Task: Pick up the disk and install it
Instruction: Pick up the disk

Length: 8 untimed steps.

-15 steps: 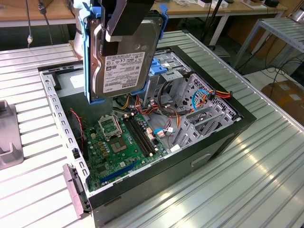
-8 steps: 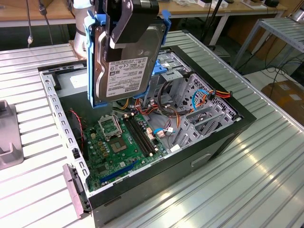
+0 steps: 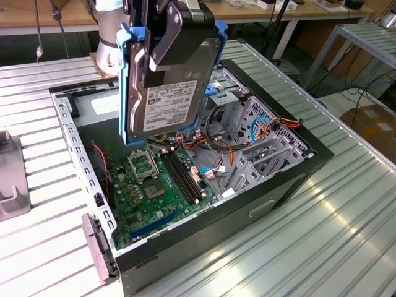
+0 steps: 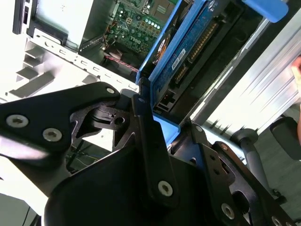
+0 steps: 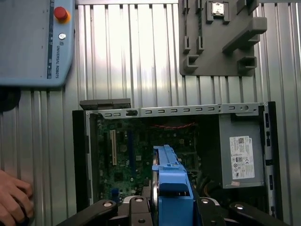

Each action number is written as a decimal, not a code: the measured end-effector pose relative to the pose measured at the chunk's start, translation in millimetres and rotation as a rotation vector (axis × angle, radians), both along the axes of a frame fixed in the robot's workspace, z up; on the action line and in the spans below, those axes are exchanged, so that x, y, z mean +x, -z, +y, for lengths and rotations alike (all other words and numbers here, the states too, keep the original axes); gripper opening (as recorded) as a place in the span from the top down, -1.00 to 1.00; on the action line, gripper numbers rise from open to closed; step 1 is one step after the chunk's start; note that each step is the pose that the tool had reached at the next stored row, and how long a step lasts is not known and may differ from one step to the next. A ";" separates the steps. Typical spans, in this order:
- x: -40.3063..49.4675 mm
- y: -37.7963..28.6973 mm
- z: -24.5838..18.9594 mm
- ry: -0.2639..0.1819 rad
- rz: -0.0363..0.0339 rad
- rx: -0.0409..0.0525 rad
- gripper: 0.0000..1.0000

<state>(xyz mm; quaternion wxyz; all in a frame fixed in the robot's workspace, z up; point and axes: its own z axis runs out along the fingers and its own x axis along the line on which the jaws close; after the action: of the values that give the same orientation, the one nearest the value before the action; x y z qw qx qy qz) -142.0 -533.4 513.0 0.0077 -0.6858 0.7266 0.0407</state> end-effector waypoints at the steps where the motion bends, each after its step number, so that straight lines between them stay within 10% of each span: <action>1: 0.4 0.5 -1.2 0.000 0.0001 -0.0002 0.26; 8: 3.0 3.3 -9.1 0.000 0.0000 0.0000 0.26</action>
<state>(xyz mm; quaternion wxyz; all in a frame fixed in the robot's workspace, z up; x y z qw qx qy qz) -139.1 -542.5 509.7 0.0077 -0.6858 0.7266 0.0407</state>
